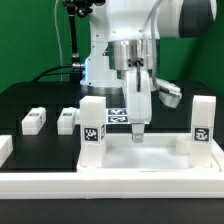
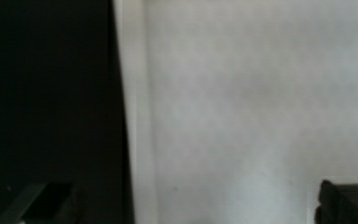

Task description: Assemble desk

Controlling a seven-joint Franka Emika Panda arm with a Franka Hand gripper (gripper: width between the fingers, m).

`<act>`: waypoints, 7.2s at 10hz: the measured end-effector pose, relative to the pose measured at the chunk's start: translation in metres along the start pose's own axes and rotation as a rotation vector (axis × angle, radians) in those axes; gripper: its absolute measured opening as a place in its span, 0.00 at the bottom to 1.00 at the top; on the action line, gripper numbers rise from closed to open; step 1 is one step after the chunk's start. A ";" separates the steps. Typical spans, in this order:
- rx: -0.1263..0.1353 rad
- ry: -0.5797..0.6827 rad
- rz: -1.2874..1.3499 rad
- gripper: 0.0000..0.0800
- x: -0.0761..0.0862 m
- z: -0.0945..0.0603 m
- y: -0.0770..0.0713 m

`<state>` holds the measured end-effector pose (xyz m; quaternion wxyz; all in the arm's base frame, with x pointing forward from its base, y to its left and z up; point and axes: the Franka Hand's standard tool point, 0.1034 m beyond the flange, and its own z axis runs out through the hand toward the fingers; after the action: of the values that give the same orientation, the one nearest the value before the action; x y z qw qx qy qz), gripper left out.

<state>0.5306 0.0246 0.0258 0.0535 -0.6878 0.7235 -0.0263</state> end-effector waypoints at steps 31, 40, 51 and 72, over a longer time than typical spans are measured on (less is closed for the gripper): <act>-0.073 -0.047 -1.240 0.08 0.066 -0.001 0.018; -0.084 -0.035 -2.032 0.08 0.073 -0.002 -0.011; -0.138 0.123 -3.132 0.08 0.042 -0.023 -0.091; -0.140 0.046 -3.113 0.17 -0.004 0.006 -0.130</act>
Offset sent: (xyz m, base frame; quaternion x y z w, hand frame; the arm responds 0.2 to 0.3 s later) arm 0.0000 0.0000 0.0000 0.0000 0.0000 0.0000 1.0000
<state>0.6602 0.0224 0.0348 -0.0672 -0.7334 -0.6757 -0.0314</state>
